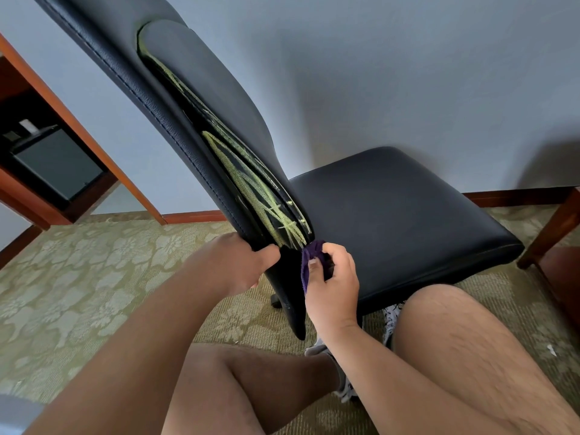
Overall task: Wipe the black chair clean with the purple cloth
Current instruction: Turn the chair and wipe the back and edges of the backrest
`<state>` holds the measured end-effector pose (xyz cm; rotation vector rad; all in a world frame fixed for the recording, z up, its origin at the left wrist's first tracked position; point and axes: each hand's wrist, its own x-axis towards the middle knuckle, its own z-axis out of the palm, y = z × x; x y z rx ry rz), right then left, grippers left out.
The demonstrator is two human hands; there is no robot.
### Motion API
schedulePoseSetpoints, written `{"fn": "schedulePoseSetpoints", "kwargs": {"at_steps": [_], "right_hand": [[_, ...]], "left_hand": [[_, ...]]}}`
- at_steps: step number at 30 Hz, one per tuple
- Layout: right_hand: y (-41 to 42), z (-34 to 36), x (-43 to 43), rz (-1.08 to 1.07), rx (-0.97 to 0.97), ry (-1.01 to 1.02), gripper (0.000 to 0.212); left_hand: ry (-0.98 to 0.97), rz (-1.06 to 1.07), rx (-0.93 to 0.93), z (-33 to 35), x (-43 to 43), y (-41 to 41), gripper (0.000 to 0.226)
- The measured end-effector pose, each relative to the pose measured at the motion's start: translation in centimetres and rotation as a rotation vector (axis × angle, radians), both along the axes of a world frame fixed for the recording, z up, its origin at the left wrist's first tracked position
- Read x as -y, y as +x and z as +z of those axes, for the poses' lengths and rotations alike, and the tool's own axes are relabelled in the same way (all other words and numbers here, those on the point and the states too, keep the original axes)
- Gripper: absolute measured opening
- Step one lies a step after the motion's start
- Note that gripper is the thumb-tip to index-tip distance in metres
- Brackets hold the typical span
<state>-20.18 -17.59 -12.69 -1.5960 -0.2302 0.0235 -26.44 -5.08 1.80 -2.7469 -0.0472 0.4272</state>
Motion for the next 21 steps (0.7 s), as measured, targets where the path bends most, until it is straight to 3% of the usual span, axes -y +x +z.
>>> {"fn": "schedulePoseSetpoints", "kwargs": {"at_steps": [7, 11, 14, 17, 21], "right_hand": [[0.1, 2.0, 0.3, -0.010, 0.038, 0.119, 0.031], [0.2, 2.9, 0.3, -0.008, 0.087, 0.166, 0.018], [0.5, 3.3, 0.3, -0.041, 0.102, 0.163, 0.025], [0.9, 3.0, 0.2, -0.030, 0.080, 0.138, 0.006], [0.9, 2.3, 0.2, -0.004, 0.052, 0.129, 0.012]], "left_hand": [[0.007, 0.008, -0.001, 0.0, 0.1, 0.0, 0.026], [0.012, 0.005, 0.007, 0.0, 0.0, 0.0, 0.026], [-0.011, 0.004, 0.017, -0.1, -0.2, -0.1, 0.024], [-0.026, 0.018, 0.019, -0.2, -0.3, -0.1, 0.024], [0.006, -0.006, 0.008, -0.3, -0.5, 0.0, 0.029]]}}
